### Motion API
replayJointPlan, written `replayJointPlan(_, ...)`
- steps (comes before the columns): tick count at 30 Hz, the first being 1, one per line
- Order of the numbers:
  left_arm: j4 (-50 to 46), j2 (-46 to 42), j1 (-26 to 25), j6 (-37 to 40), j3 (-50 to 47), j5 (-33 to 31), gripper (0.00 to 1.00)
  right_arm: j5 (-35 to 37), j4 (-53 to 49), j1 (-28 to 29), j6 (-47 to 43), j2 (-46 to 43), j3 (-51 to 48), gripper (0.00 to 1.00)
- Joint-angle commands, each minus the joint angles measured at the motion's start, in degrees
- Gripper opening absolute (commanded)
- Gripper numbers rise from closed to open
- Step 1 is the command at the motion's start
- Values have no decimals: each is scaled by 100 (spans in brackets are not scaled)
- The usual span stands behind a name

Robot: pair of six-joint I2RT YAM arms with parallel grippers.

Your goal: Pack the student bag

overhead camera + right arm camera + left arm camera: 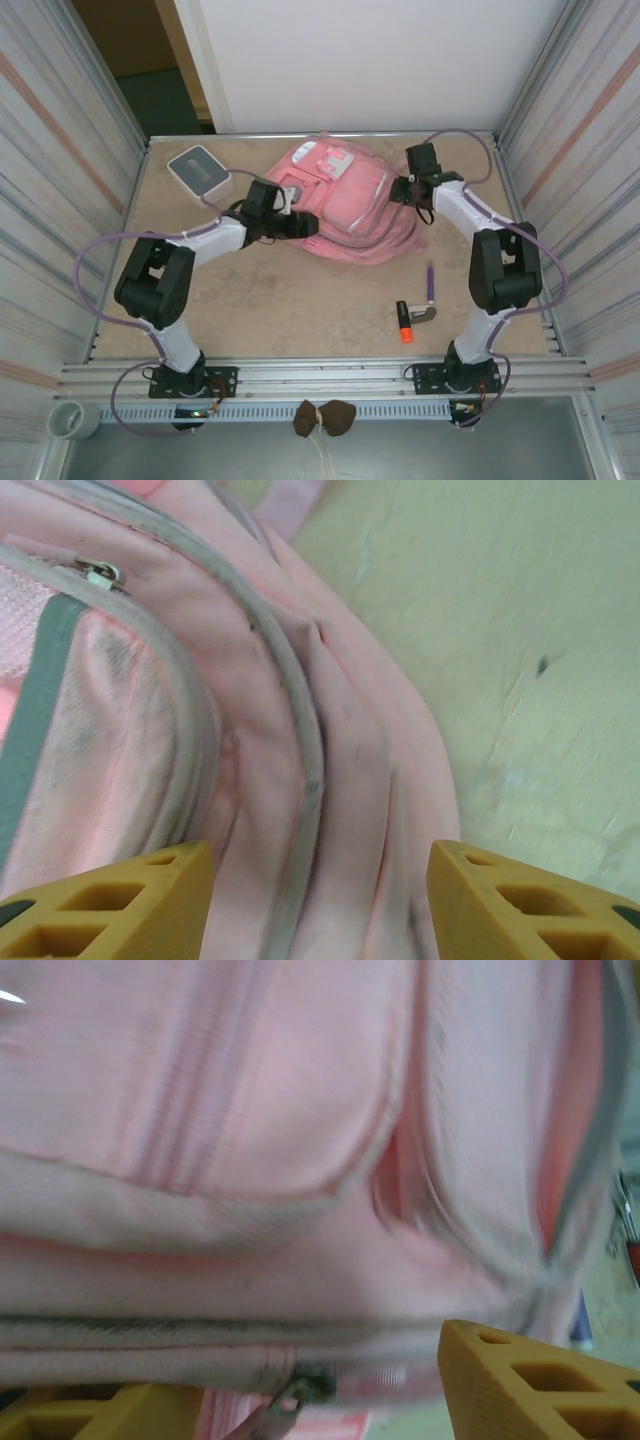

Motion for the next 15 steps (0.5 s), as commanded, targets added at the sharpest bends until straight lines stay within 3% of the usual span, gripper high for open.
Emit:
replayJointPlan(1,-186,-332,-406,388,162,153,62,245,-367,49,-383,81,556,59)
replayJointPlan(5,-555,-818,-473,928,66,-504,63,249,-445,58,-427,-152,554,62)
replayJointPlan(9,-979,-1384,-471,1851,0,-1549,65,-16,-277,199,-343,-615,125,64)
replayJointPlan(13,-669,-1954,-464,2973,-263,-2364,69,-24,-298,510,-463,-1151,-215,66)
replayJointPlan(15,-311,-2159,-455,3665,-446,-2418,70,-39,-383,662,-501,-1387,-354,67)
